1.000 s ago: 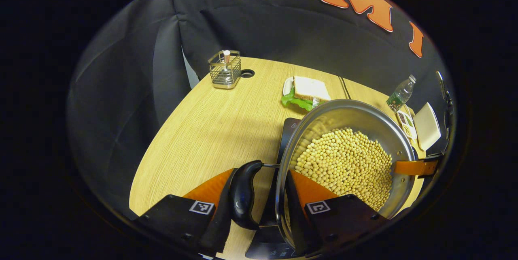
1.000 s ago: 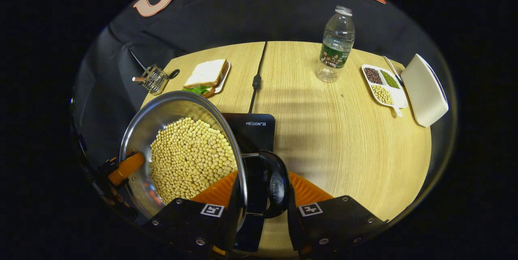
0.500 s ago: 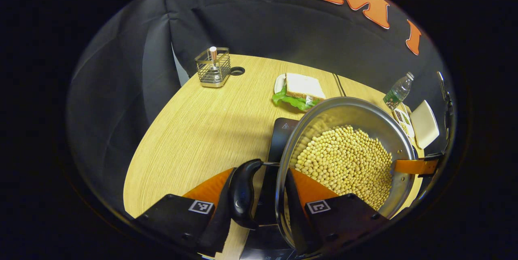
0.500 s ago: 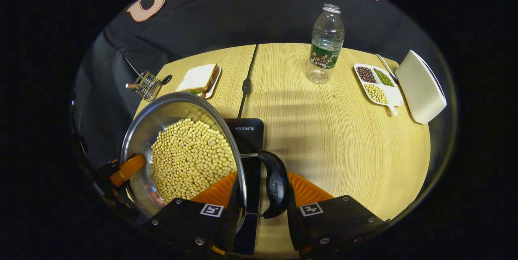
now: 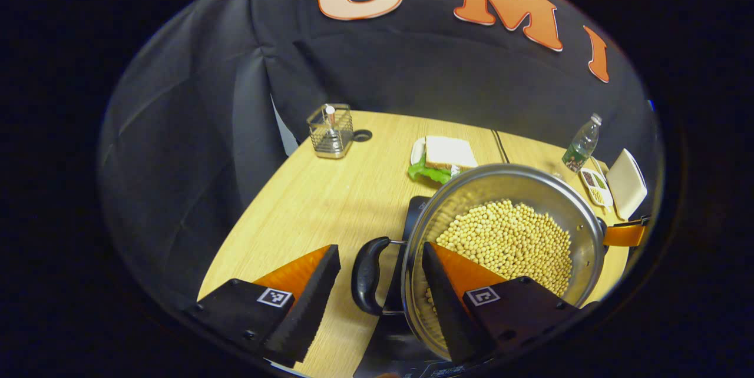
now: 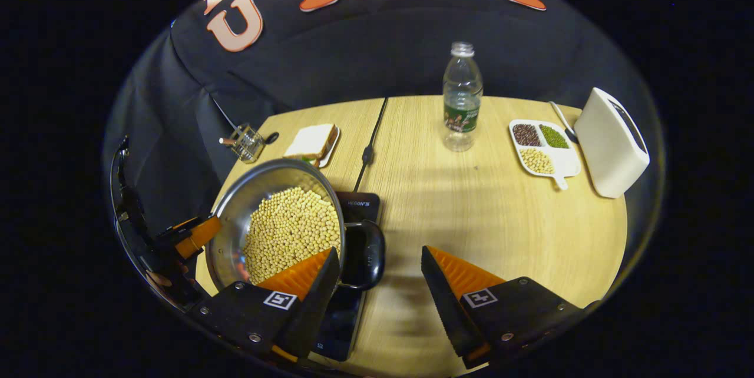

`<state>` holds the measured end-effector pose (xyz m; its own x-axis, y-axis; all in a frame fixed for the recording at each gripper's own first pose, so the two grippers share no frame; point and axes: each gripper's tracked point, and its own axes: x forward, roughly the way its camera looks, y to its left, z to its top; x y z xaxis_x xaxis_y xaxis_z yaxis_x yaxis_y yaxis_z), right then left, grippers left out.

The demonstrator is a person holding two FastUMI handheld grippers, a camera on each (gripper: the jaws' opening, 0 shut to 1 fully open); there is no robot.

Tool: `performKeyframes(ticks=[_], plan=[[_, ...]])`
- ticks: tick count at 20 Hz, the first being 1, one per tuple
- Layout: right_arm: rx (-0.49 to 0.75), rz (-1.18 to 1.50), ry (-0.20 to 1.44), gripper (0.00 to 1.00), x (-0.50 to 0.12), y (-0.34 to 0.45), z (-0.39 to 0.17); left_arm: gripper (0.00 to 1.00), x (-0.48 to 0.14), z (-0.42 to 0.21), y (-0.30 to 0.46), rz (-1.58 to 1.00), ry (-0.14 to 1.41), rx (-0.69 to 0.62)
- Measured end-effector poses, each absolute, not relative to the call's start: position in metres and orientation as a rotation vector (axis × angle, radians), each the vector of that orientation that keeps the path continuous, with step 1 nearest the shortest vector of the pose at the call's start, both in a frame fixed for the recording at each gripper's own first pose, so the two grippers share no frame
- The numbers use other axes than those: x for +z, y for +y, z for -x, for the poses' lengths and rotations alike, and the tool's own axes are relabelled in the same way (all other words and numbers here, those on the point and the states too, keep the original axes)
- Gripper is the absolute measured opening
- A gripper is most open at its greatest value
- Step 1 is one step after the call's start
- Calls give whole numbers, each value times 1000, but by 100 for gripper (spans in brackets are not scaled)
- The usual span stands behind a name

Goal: First push the handle of the pot to place it horizontally, then grasp the pot with both hands and set it on the induction cooktop.

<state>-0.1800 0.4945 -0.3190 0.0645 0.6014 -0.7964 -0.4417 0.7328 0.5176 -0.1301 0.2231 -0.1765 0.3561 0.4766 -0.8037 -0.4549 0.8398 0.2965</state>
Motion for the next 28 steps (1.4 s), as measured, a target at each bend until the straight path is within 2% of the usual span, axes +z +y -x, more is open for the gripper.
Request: performKeyframes(ticks=[3, 6, 12, 19, 21, 26, 27, 28], plan=[[748, -166, 1149, 88, -304, 441, 141, 95, -124, 128, 201, -51, 974, 632], [711, -170, 1035, 90, -281, 383, 108, 95, -59, 98, 165, -67, 859, 633], [636, -183, 758, 93, -204, 281, 27, 95, 77, 26, 88, -112, 577, 567], [517, -110, 414, 93, -100, 160, -52, 92, 198, -29, 7, -140, 297, 446], [479, -87, 356, 93, -75, 136, -61, 96, 225, -35, -6, -137, 247, 417], [422, -92, 246, 94, -22, 86, -56, 94, 298, -52, -27, -129, 113, 367], [406, -76, 226, 98, -14, 79, -59, 93, 312, -52, -29, -113, 93, 363], [389, -60, 210, 97, -7, 75, -59, 94, 324, -53, -30, -103, 72, 358]])
